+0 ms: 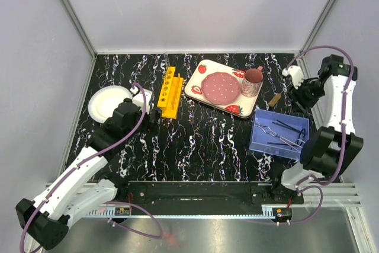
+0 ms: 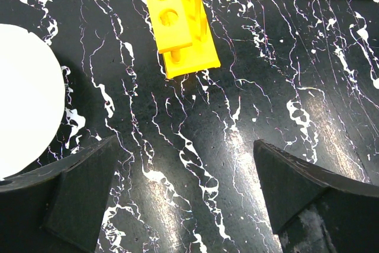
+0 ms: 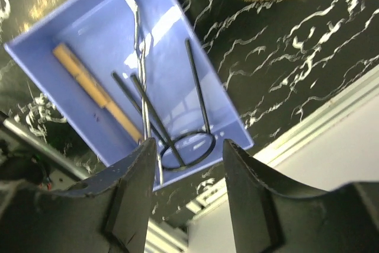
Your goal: Organize the chemistry lab equipment
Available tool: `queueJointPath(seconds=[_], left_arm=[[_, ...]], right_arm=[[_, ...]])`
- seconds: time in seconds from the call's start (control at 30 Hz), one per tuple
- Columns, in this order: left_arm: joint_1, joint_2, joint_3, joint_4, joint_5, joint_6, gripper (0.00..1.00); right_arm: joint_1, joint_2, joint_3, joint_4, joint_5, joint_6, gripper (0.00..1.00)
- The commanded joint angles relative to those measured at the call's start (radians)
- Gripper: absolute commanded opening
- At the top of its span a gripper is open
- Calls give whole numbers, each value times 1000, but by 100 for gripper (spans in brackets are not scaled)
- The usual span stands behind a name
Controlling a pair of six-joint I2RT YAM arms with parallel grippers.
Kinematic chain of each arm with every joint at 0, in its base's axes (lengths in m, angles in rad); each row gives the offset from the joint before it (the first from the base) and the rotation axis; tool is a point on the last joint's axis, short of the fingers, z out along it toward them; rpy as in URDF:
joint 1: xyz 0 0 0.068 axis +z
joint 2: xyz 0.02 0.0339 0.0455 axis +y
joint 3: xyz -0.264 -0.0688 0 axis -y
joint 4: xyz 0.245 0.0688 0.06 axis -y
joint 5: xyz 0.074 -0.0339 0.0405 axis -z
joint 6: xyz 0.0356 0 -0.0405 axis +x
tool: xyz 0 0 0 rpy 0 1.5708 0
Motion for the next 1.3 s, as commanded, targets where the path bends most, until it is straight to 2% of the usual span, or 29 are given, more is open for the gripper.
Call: queueJointPath(seconds=[0.0,0.23,0.27,0.3,0.43,0.47,0.67,0.93,1.2,1.23,1.27], left_arm=[[4,-4,5,34,-17,16,99],[4,4,1,34,-37,19,99],[4,7,2,34,-39,19,99],[4,8,2,34,-39,21,99],[6,25,1,31,-47,22,99],[4,25,3,30,-50,22,99],[4,36,5,30,-51,24,99],[4,45,5,30,-57,24,99],[4,57,5,30,-59,24,99],[4,59,5,28,-59,24,99],[6,59,3,28,-60,24,99]], right_arm=[[-3,144,139,16,-148,216,57],[-3,451,360,129,-194,546,58],[-3,479,372,178,-190,674,58],[-3,517,380,198,-197,727,57],[0,542,308,391,-179,1020,58],[0,540,288,477,-130,1132,58],[8,560,179,663,103,1408,59],[45,620,188,729,290,1525,59],[83,698,222,728,329,1559,58],[85,701,223,729,342,1558,56],[91,706,225,729,346,1551,49]])
